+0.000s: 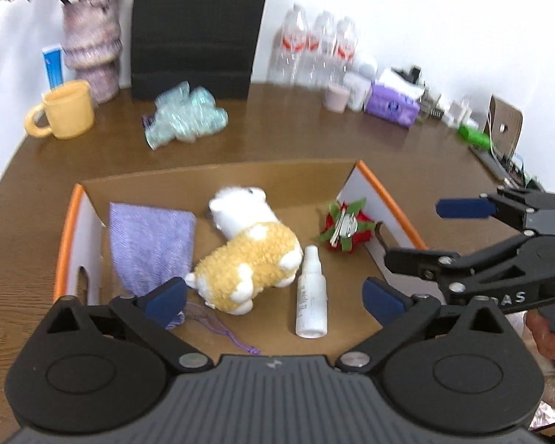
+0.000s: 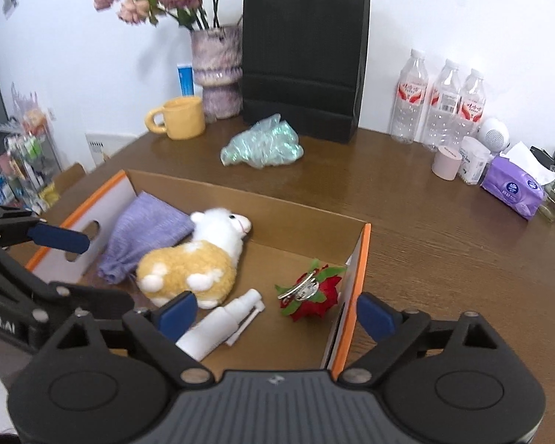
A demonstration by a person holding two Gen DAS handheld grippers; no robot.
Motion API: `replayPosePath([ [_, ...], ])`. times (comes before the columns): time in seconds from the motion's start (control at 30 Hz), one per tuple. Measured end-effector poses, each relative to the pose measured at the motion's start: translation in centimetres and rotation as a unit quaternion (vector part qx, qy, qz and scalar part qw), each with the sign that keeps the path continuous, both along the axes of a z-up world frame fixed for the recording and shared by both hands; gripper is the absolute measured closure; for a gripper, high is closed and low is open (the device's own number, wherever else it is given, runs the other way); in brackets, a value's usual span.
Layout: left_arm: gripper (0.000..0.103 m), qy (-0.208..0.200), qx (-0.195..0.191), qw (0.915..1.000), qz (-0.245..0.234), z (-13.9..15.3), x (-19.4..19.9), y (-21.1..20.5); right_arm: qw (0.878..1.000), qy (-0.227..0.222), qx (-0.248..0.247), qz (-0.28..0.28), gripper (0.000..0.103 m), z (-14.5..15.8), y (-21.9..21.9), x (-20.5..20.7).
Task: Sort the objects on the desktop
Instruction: 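Move both tools back over the table toward the tissue pack and plastic bag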
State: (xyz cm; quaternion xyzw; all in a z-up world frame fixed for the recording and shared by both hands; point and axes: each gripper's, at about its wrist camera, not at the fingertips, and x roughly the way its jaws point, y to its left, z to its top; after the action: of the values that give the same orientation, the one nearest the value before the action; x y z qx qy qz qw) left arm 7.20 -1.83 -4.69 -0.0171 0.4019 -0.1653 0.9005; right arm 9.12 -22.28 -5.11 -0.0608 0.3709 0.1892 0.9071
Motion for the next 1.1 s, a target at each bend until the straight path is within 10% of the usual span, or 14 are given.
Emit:
replayPosePath([
  [0.43,0.000,-0.042,-0.042,0.9970,0.050,1.0,-5.1,5.1,0.999,-0.005,0.040,-0.009,0.000,1.3,-1.1,-3.6],
  [1.1,0.000,-0.018,-0.001,0.9970,0.076,2.8,-4.9,9.6,0.999,0.045,0.024,-0.017,0.000,2.5,0.2,-1.5],
])
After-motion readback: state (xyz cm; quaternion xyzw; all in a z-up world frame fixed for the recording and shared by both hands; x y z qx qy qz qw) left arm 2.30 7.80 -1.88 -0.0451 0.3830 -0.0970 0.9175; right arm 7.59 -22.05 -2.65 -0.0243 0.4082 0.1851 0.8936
